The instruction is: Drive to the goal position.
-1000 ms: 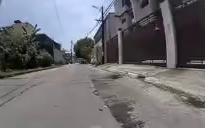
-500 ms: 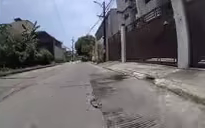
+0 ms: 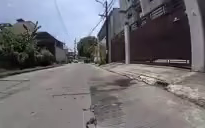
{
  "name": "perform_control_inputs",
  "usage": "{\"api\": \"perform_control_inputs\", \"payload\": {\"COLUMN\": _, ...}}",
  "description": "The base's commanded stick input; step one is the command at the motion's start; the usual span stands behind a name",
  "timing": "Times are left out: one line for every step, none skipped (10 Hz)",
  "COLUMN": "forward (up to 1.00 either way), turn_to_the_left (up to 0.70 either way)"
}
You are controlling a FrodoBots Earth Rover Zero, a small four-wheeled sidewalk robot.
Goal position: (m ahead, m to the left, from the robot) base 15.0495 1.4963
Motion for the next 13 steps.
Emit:
{"api": "perform_control_inputs", "payload": {"forward": 1.0, "turn_to_the_left": -0.03}}
{"api": "perform_control_inputs", "payload": {"forward": 1.0, "turn_to_the_left": -0.02}}
{"api": "perform_control_inputs", "payload": {"forward": 1.0, "turn_to_the_left": -0.02}}
{"api": "perform_control_inputs", "payload": {"forward": 1.0, "turn_to_the_left": -0.02}}
{"api": "perform_control_inputs", "payload": {"forward": 1.0, "turn_to_the_left": -0.02}}
{"api": "perform_control_inputs", "payload": {"forward": 1.0, "turn_to_the_left": -0.01}}
{"api": "perform_control_inputs", "payload": {"forward": 1.0, "turn_to_the_left": 0.0}}
{"api": "perform_control_inputs", "payload": {"forward": 1.0, "turn_to_the_left": -0.01}}
{"api": "perform_control_inputs", "payload": {"forward": 1.0, "turn_to_the_left": -0.02}}
{"api": "perform_control_inputs", "payload": {"forward": 1.0, "turn_to_the_left": -0.02}}
{"api": "perform_control_inputs", "payload": {"forward": 1.0, "turn_to_the_left": -0.02}}
{"api": "perform_control_inputs", "payload": {"forward": 1.0, "turn_to_the_left": -0.02}}
{"api": "perform_control_inputs", "payload": {"forward": 1.0, "turn_to_the_left": 0.0}}
